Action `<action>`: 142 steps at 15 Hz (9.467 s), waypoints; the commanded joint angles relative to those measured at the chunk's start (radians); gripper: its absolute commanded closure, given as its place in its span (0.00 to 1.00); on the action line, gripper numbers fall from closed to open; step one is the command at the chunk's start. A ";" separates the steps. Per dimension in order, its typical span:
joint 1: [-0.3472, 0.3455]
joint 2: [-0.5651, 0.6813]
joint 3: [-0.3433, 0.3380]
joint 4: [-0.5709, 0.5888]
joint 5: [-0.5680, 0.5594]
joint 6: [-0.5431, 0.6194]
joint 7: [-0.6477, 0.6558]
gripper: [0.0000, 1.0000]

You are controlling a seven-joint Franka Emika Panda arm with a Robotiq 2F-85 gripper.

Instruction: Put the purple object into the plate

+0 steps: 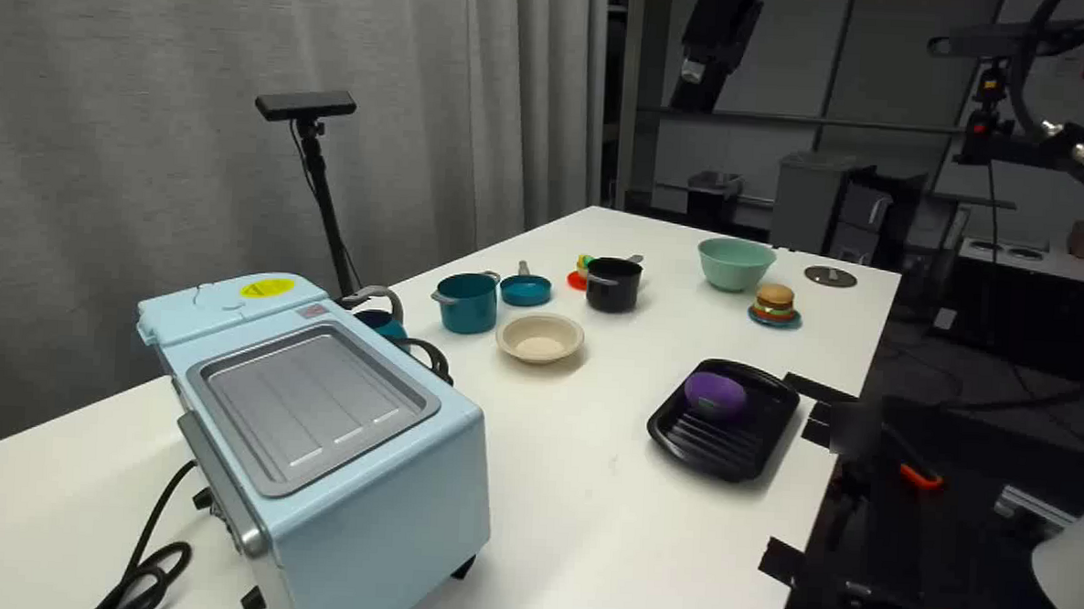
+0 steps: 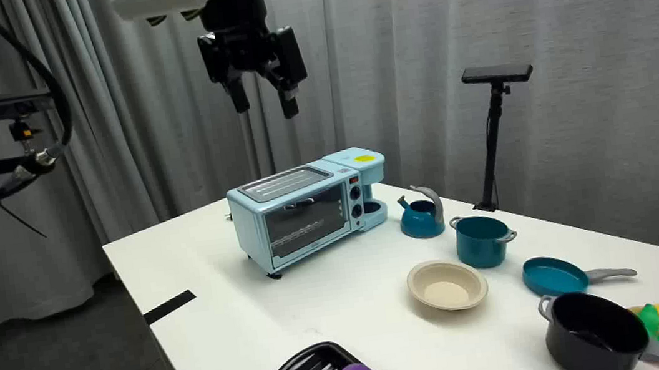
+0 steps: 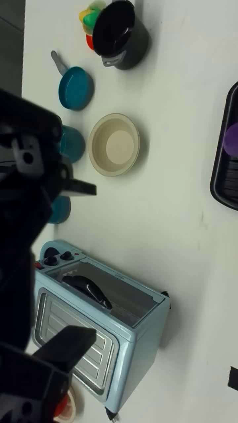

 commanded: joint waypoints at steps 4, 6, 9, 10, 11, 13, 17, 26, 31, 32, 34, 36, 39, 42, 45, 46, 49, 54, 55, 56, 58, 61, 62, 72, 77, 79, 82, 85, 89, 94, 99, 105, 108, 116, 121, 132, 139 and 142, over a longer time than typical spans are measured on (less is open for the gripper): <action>-0.004 0.001 0.004 0.000 0.002 -0.002 -0.001 0.00; -0.004 0.001 0.004 0.000 0.002 -0.002 -0.001 0.00; -0.004 0.001 0.004 0.000 0.002 -0.002 -0.001 0.00; -0.004 0.001 0.004 0.000 0.002 -0.002 -0.001 0.00; -0.004 0.001 0.004 0.000 0.002 -0.002 -0.001 0.00; -0.003 0.003 -0.003 -0.003 0.005 -0.003 -0.012 0.00; -0.019 0.020 -0.027 -0.048 -0.020 -0.016 -0.047 0.00; -0.105 0.121 -0.114 -0.259 -0.110 0.129 -0.143 0.00; -0.152 0.231 -0.119 -0.352 -0.208 0.338 -0.138 0.00; -0.161 0.253 -0.120 -0.365 -0.226 0.373 -0.138 0.00; -0.179 0.306 -0.114 -0.395 -0.271 0.448 -0.123 0.00; -0.167 0.288 -0.112 -0.382 -0.247 0.411 -0.119 0.00; -0.179 0.347 -0.112 -0.377 -0.271 0.456 -0.114 0.00; -0.179 0.352 -0.112 -0.375 -0.272 0.457 -0.114 0.00; -0.176 0.392 -0.122 -0.376 -0.254 0.505 -0.130 0.00; -0.167 0.417 -0.129 -0.377 -0.229 0.532 -0.155 0.00; -0.160 0.496 -0.129 -0.381 -0.183 0.639 -0.196 0.00; -0.178 0.641 -0.109 -0.379 -0.141 0.787 -0.253 0.00; -0.183 0.668 -0.102 -0.375 -0.137 0.812 -0.260 0.00; -0.189 0.699 -0.096 -0.370 -0.142 0.848 -0.266 0.00; -0.202 0.754 -0.081 -0.357 -0.150 0.906 -0.271 0.00; -0.215 0.830 -0.074 -0.334 -0.191 0.997 -0.255 0.06; -0.216 0.848 -0.078 -0.323 -0.208 1.018 -0.251 0.26; -0.219 0.809 -0.041 -0.195 -0.220 0.850 -0.205 0.87; -0.228 0.798 -0.022 -0.003 -0.142 0.697 -0.227 0.94; -0.234 0.837 -0.018 0.094 -0.112 0.719 -0.229 0.94; -0.257 0.926 0.011 0.204 -0.035 0.808 -0.238 0.94; -0.307 1.029 0.079 0.264 0.034 0.928 -0.234 0.94; -0.355 1.177 0.146 0.347 0.012 1.040 -0.178 0.94; -0.368 1.294 0.169 0.466 -0.053 1.095 -0.138 0.94; -0.377 1.335 0.172 0.535 -0.067 1.055 -0.100 0.48; -0.389 1.316 0.198 0.521 -0.054 1.028 -0.060 0.03; -0.387 1.272 0.207 0.505 -0.051 1.012 -0.041 0.00; -0.367 1.131 0.192 0.467 -0.026 0.936 -0.034 0.00; -0.361 1.055 0.178 0.425 0.003 0.913 -0.031 0.00; -0.350 1.085 0.170 0.442 0.001 0.941 -0.034 0.00; -0.350 1.085 0.170 0.442 0.001 0.941 -0.034 0.00; -0.350 1.085 0.170 0.442 0.001 0.941 -0.034 0.00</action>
